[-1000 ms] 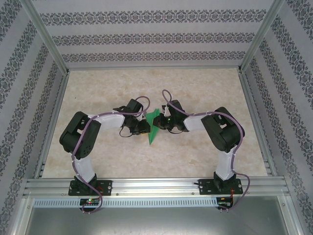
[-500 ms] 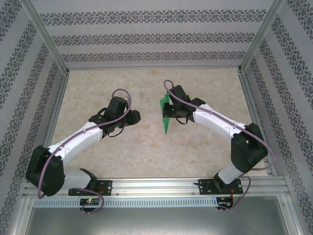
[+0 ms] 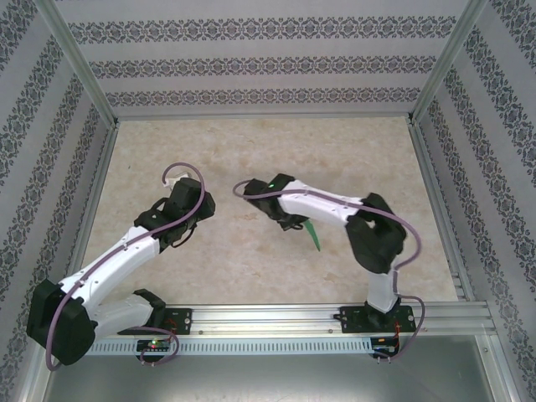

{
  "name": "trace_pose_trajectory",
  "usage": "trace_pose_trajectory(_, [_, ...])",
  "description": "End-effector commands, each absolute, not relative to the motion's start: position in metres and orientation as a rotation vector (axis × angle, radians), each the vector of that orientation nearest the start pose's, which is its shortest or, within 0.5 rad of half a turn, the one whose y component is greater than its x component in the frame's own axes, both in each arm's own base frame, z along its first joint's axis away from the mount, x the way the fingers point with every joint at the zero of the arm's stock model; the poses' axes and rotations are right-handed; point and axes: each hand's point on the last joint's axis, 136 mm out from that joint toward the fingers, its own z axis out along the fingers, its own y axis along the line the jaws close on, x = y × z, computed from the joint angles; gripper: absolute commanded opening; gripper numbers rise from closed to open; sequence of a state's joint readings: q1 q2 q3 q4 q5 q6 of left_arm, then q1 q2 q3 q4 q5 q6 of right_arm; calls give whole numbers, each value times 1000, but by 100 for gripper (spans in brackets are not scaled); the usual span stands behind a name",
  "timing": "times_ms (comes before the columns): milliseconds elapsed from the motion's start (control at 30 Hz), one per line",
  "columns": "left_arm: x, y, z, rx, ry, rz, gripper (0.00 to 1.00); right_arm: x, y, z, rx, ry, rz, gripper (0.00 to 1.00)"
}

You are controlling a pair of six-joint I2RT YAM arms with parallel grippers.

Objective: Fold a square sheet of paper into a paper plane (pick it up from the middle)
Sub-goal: Turn over the paper at the center of the table.

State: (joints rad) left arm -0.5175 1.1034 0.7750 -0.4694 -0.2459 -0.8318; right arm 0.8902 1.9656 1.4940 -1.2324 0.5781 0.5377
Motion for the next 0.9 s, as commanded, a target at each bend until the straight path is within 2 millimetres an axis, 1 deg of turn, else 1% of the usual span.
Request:
trace_pose_trajectory(0, [295, -108, 152, -535, 2311, -318, 41, 284, 233, 71, -553, 2707, -775, 9])
trace_pose_trajectory(67, [293, -107, 152, -530, 2317, -312, 41, 281, 256, 57, -578, 2740, -719, 11])
trace_pose_trajectory(100, [292, -106, 152, -529, 2316, -311, 41, 280, 265, 53, -583, 2754, -687, 12])
trace_pose_trajectory(167, [291, -105, 152, -525, 2316, -309, 41, 277, 285, 48, -589, 2778, -588, 16])
trace_pose_trajectory(233, [290, -104, 151, -522, 2317, -309, 41, 274, 299, 44, -595, 2813, -489, 18])
trace_pose_trajectory(300, [289, -104, 151, -521, 2320, -309, 41, 271, 310, 42, -609, 2836, -393, 27])
trace_pose_trajectory(333, [289, -104, 152, -521, 2318, -312, 41, 270, 316, 43, -617, 2848, -341, 33])
trace_pose_trajectory(367, [289, -105, 152, -519, 2320, -317, 41, 267, 323, 45, -635, 2859, -271, 36])
trace_pose_trajectory(400, [289, -105, 152, -518, 2320, -320, 41, 265, 328, 49, -640, 2858, -209, 37])
trace_pose_trajectory(433, [289, -107, 153, -512, 2319, -331, 41, 264, 333, 57, -632, 2848, -140, 39])
trace_pose_trajectory(500, [290, -110, 152, -502, 2324, -351, 43, 263, 341, 74, -624, 2820, 26, 55])
trace_pose_trajectory(533, [289, -112, 152, -499, 2329, -362, 43, 261, 345, 84, -609, 2806, 137, 56])
trace_pose_trajectory(600, [290, -118, 150, -482, 2342, -396, 44, 260, 346, 102, -557, 2775, 313, 62])
trace_pose_trajectory(633, [289, -122, 148, -472, 2351, -414, 44, 259, 345, 109, -540, 2755, 407, 68])
trace_pose_trajectory(667, [290, -126, 146, -465, 2363, -436, 44, 258, 343, 118, -519, 2737, 505, 71])
trace_pose_trajectory(700, [290, -130, 145, -454, 2373, -458, 44, 258, 339, 122, -488, 2728, 568, 70])
trace_pose_trajectory(767, [290, -142, 141, -423, 2401, -516, 44, 262, 320, 132, -387, 2691, 662, 68])
trace_pose_trajectory(800, [289, -147, 138, -411, 2415, -538, 45, 262, 311, 131, -352, 2683, 710, 67])
trace_pose_trajectory(833, [289, -153, 136, -395, 2428, -575, 44, 262, 305, 129, -316, 2674, 788, 62])
trace_pose_trajectory(867, [289, -160, 133, -374, 2442, -614, 44, 262, 300, 127, -282, 2668, 864, 54])
